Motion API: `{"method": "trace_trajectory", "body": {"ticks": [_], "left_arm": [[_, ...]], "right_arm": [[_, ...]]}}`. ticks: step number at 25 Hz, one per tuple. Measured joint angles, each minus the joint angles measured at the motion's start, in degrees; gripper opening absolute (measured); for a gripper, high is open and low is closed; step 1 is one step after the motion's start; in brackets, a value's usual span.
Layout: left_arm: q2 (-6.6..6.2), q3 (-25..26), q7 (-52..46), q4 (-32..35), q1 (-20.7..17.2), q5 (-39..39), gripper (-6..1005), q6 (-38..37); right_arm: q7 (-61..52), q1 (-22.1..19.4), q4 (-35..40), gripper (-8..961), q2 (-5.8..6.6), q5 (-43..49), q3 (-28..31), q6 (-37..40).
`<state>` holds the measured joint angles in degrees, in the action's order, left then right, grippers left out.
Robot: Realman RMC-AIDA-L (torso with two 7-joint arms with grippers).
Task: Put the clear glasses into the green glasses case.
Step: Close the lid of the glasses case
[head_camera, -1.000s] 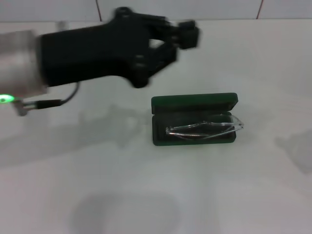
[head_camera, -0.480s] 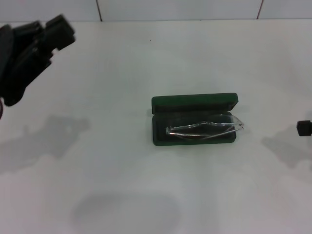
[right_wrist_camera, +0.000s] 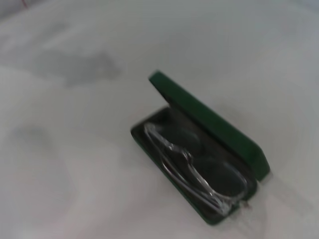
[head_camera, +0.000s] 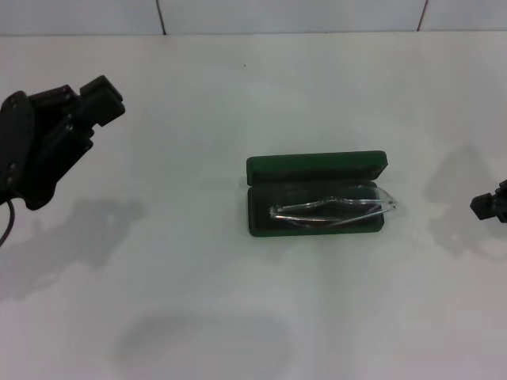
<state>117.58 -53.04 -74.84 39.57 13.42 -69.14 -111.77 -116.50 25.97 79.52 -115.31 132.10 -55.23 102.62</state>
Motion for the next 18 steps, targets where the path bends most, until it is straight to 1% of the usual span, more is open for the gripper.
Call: {"method": "trace_trajectory", "body": {"ticks": [3, 5, 11, 14, 18], "left_arm": [[0.15, 0.12, 1.40, -1.10, -0.01, 0.06, 80, 0.04], [0.36, 0.18, 2.32, -1.97, 0.04, 0.29, 80, 0.04], [1.49, 0.24, 5.58, -3.31, 0.10, 0.16, 80, 0.11], [1.53, 0.26, 7.15, -4.40, 0.09, 0.08, 80, 0.11], [1.42, 0.29, 9.85, -6.13, 0.06, -0.86, 80, 0.22]], "right_arm": [[-4.25, 2.61, 0.43, 16, -0.05, 6.41, -2.88, 0.32], [-4.94, 3.83, -0.23, 16, -0.14, 8.63, -4.14, 0.12], [-5.27, 6.41, -1.59, 17, -0.18, 10.82, -7.07, -1.18], [-5.79, 7.91, -1.78, 17, -0.22, 12.06, -8.72, -1.38], [-7.62, 11.11, -2.08, 17, -0.12, 14.27, -10.62, -0.11]]}}
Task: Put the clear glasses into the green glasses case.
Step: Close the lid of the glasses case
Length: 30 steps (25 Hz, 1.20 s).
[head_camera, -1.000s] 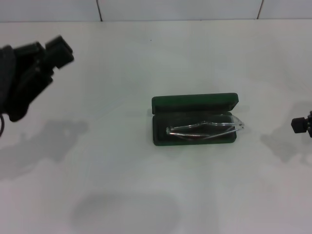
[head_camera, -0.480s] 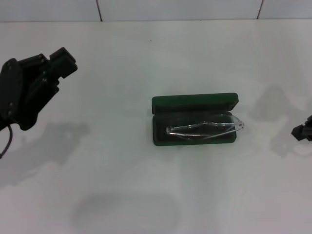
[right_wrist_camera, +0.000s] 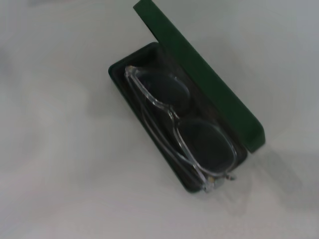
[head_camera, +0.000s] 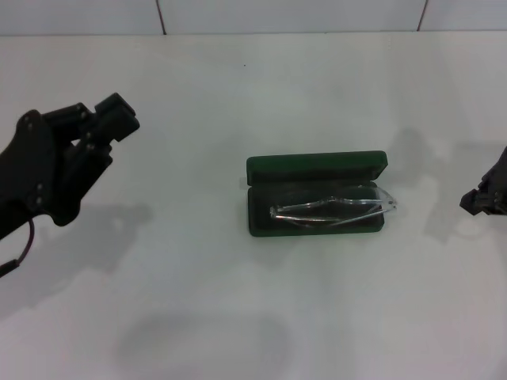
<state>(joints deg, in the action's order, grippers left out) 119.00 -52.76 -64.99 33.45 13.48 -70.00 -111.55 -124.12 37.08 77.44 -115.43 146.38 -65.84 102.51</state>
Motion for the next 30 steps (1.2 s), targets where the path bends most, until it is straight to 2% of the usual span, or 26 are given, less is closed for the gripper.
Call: {"method": "trace_trajectory", "body": {"ticks": [4, 10, 22, 30], "left_arm": [[0.14, 0.03, 2.69, -2.09, 0.24, -0.32, 80, 0.23], [0.29, 0.00, 3.86, -3.31, 0.31, -0.32, 80, 0.25], [0.48, 0.03, 6.30, -5.53, -0.04, -0.31, 81, 0.24], [0.51, -0.05, 7.42, -6.95, 0.16, -0.31, 81, 0.20]], "right_arm": [[-1.66, 2.46, -0.03, 17, -0.07, 3.08, -3.10, 0.91], [-2.34, 3.87, -0.07, 16, -0.21, 4.43, -6.91, -0.26], [-2.06, 3.75, -5.34, 16, -0.42, 6.10, -13.94, -12.88], [-0.89, 4.06, -8.24, 16, -0.46, 2.76, -17.21, -16.61]]}}
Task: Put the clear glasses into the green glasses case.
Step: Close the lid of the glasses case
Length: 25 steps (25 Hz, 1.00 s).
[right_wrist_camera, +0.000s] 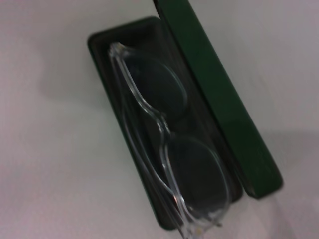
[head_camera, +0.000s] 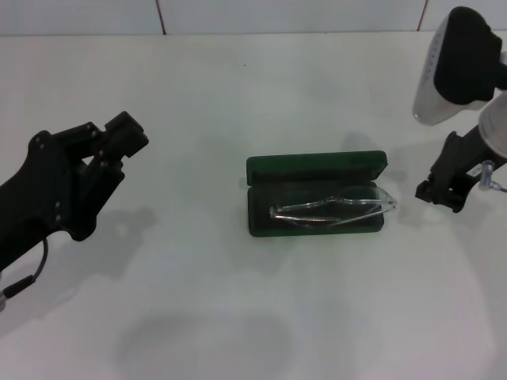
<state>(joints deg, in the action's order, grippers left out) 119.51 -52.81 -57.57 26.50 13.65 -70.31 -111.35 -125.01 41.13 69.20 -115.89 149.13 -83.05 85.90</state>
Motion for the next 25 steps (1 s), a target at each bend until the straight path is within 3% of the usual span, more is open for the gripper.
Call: {"method": "trace_trajectory", "body": {"ticks": [25], "left_arm": [[0.01, -0.19, 0.27, -0.75, -0.13, 0.00, 81, 0.00]], "right_arm": [[4.21, 1.17, -5.49, 9, -0.12, -7.06, -2.56, -6.11]]}}
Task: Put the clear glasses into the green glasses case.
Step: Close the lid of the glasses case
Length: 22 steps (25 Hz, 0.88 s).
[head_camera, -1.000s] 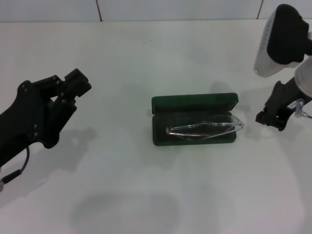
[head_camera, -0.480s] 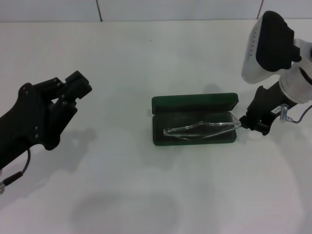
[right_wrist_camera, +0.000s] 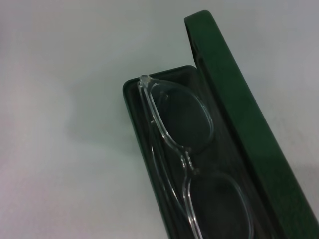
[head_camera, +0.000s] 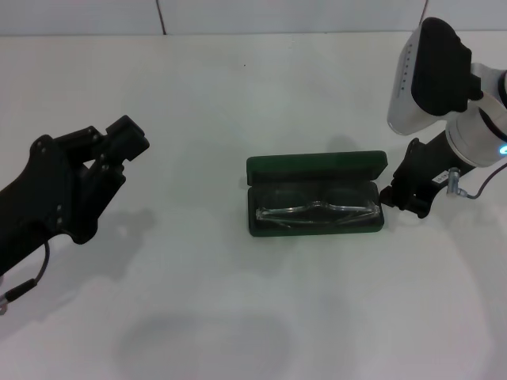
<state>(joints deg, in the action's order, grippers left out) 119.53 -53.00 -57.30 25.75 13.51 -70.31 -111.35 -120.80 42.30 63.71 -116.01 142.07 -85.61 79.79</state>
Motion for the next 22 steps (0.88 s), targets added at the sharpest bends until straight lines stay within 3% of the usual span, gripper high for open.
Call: {"method": "trace_trajectory", "body": {"ticks": [7, 14, 22], "left_arm": [[0.00, 0.00, 0.00, -0.13, -0.17, 0.00, 80, 0.00], [-0.08, 0.17, -0.66, -0.09, 0.56, 0.25, 82, -0.04], [-0.26, 0.27, -2.24, 0.50, 2.04, 1.35, 85, -0.24]], "right_arm": [[0.02, -1.06, 2.41, 6, 0.00, -0.57, 0.00, 2.06], [-0.32, -6.18, 13.90, 7, 0.17, -4.93, 1.02, 8.12], [3.61, -9.78, 21.79, 7, 0.45, -18.05, 13.21, 11.76]]}}
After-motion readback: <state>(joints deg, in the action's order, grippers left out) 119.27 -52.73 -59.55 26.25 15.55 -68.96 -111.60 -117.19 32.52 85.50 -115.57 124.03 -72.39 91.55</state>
